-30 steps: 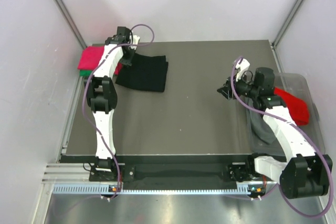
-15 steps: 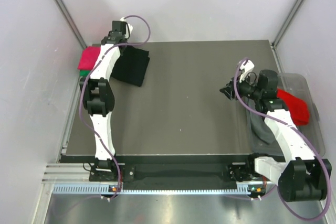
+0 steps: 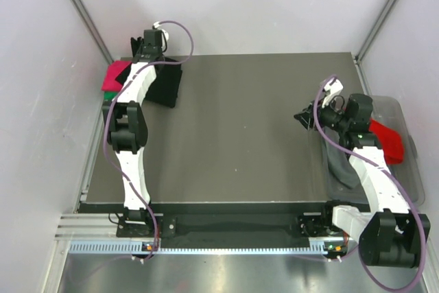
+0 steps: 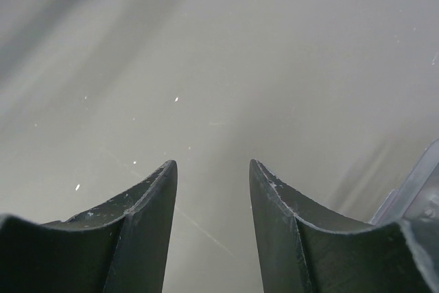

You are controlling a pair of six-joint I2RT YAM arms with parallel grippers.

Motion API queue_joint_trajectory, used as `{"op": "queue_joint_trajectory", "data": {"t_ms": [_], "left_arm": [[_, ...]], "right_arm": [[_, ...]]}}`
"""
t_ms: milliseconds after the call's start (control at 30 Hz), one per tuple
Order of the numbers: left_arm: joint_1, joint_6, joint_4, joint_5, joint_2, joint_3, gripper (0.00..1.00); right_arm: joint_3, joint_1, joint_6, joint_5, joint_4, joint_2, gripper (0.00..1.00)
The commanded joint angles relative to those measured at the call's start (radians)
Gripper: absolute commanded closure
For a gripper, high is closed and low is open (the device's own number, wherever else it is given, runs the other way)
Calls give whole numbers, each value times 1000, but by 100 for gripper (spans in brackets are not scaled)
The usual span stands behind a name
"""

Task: Fold and stack the t-shirts
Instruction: Neatly place the folded tshirt to the corner

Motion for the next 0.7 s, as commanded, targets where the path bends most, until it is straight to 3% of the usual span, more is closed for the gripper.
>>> {"op": "queue_joint_trajectory", "data": {"t_ms": [0,433,667], "left_arm": [[16,53,176,-69,-110,8,100],[19,208,369,-128,-121,-81,100],[58,312,512,-161,-41,-95,100]], "right_arm": [[-7,-25,10,-41,68,-24,53],[-24,-51,25,-57,88,-27,53],[-30,-62,27,-58,93,-24,53]]}}
